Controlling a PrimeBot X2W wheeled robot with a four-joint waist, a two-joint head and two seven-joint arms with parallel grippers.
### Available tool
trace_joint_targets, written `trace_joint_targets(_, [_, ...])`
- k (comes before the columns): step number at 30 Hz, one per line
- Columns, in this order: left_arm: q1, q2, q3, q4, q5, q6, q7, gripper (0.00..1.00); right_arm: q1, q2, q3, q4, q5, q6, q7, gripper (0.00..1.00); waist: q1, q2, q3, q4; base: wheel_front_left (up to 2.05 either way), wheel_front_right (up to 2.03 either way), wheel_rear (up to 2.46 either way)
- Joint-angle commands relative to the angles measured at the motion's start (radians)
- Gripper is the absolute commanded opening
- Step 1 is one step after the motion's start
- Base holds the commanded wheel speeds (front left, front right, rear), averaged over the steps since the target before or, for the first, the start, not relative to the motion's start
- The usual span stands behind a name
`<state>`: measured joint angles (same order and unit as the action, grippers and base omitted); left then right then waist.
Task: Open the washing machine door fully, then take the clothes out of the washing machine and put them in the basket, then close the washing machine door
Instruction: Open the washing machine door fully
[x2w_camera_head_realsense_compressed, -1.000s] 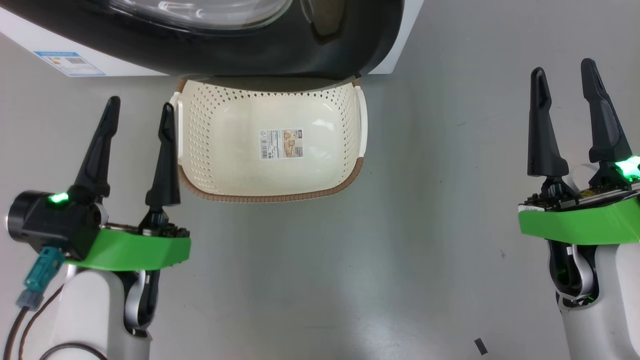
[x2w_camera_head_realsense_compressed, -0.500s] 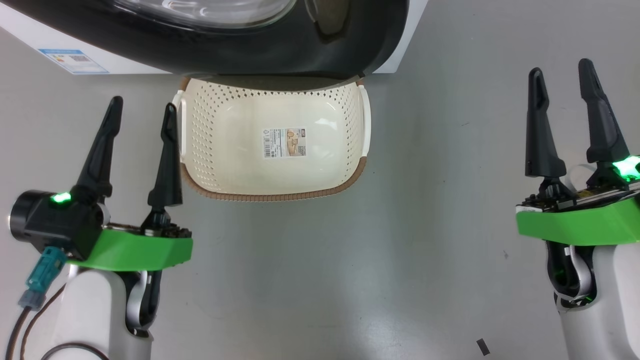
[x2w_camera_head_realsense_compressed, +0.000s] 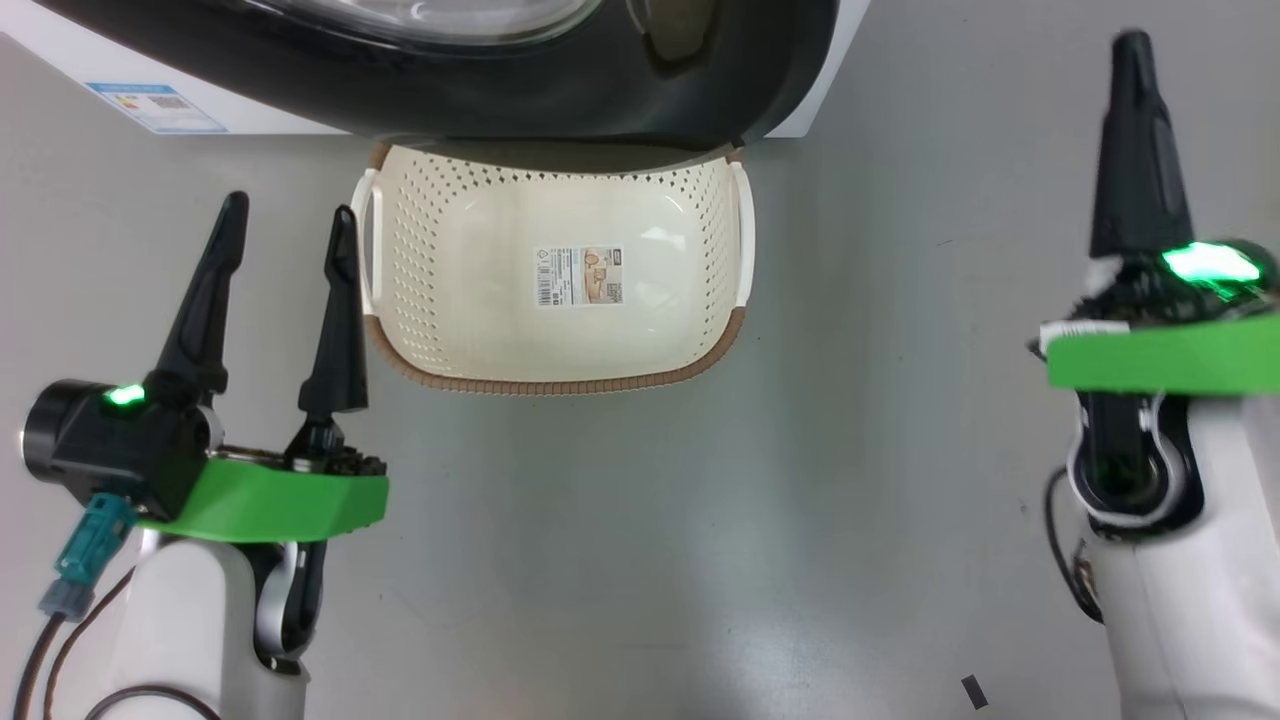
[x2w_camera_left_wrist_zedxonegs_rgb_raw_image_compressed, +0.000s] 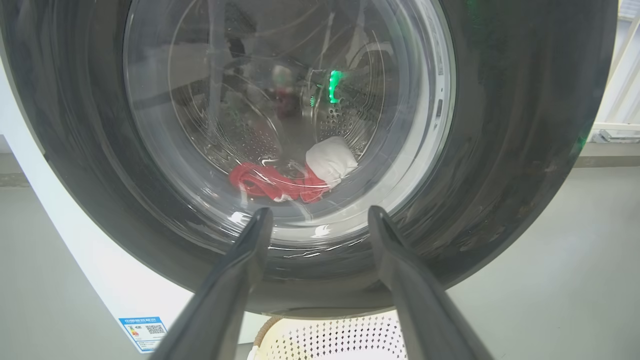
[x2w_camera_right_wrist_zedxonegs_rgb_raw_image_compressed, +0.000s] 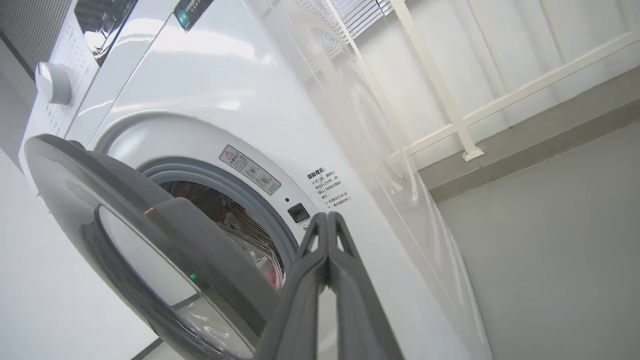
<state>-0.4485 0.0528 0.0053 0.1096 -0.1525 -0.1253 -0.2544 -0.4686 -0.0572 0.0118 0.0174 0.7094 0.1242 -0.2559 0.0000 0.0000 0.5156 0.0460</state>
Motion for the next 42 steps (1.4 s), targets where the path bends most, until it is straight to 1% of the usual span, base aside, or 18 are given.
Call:
trace_joint_targets(1, [0.01,0.023,0.029,-0.026,-0.006,-0.005,-0.007,1.0,-0.033,0.007,0.044,0.0,0.071,0.007,-0.006,0.0,0.0,0.0,0.001,0.003,0.0,0.0,0.0])
trace_joint_targets(3, [0.01,0.022,0.027,-0.025,-0.007,-0.005,-0.007,1.0,-0.08,0.004,0.077,0.039,0.2,0.007,-0.006,0.0,0.0,0.0,0.002,0.007,0.0,0.0,0.0])
trace_joint_targets(5, [0.008,0.02,0.024,-0.023,-0.008,-0.005,-0.007,1.0,-0.135,-0.018,0.119,0.074,0.358,0.007,0.003,0.0,0.0,0.0,0.004,0.012,0.0,0.0,0.0])
trace_joint_targets(7, [0.007,0.018,0.021,-0.023,-0.009,-0.005,-0.007,1.0,-0.191,-0.041,0.143,0.094,0.515,0.007,0.052,0.0,0.0,0.0,0.006,0.019,0.0,0.0,0.0])
trace_joint_targets(8, [0.006,0.017,0.02,-0.023,-0.009,-0.005,-0.007,1.0,-0.218,-0.057,0.152,0.1,0.576,0.007,0.08,0.0,0.0,0.0,0.008,0.022,0.0,0.0,0.0])
trace_joint_targets(9, [0.005,0.016,0.02,-0.023,-0.01,-0.005,-0.007,1.0,-0.243,-0.067,0.159,0.11,0.64,0.007,0.118,0.0,0.0,0.0,0.01,0.026,0.0,0.0,0.0])
trace_joint_targets(14, [0.001,0.012,0.009,-0.018,-0.013,-0.005,-0.007,1.0,-0.352,-0.112,0.156,0.17,0.874,0.007,0.317,0.0,0.0,0.0,0.017,0.045,0.0,0.0,0.0])
trace_joint_targets(17, [0.001,0.009,0.004,-0.014,-0.017,-0.005,-0.007,1.0,-0.404,-0.122,0.137,0.235,0.993,0.007,0.46,0.0,0.0,0.0,0.017,0.056,0.0,0.0,0.0])
trace_joint_targets(19, [0.0,0.006,0.001,-0.011,-0.022,-0.005,-0.007,1.0,-0.439,-0.129,0.127,0.28,1.052,0.007,0.553,0.0,0.0,0.0,0.017,0.064,0.0,0.0,0.0])
trace_joint_targets(20, [0.001,0.005,-0.003,-0.01,-0.024,-0.005,-0.007,1.0,-0.471,-0.138,0.122,0.322,1.091,0.007,0.636,0.0,0.0,0.0,0.019,0.07,0.0,0.0,0.0])
trace_joint_targets(25, [0.0,0.002,-0.008,-0.01,-0.024,-0.005,-0.007,1.0,-0.537,-0.157,0.124,0.393,1.116,0.007,0.78,0.0,0.0,0.0,0.024,0.082,0.0,0.0,0.0])
trace_joint_targets(30, [-0.003,0.001,-0.015,-0.003,-0.025,-0.005,-0.007,1.0,-0.565,-0.158,0.123,0.421,1.124,0.007,0.884,0.0,0.0,0.0,0.021,0.093,0.0,0.0,0.0])
trace_joint_targets(31, [-0.003,0.001,-0.015,-0.003,-0.025,-0.005,-0.007,1.0,-0.565,-0.158,0.123,0.421,1.124,0.007,0.884,0.0,0.0,0.0,0.021,0.093,0.0,0.0,0.0])
trace_joint_targets(35, [0.0,0.0,-0.017,0.002,-0.029,-0.005,-0.007,1.0,-0.566,-0.148,0.114,0.419,1.131,0.007,0.951,0.0,0.0,0.0,0.012,0.1,0.0,0.0,0.0])
trace_joint_targets(42, [0.009,-0.001,-0.015,0.013,-0.026,-0.005,-0.007,1.0,-0.529,-0.117,0.099,0.411,1.113,0.007,1.006,0.0,0.0,0.0,-0.016,0.103,0.0,0.0,0.0])
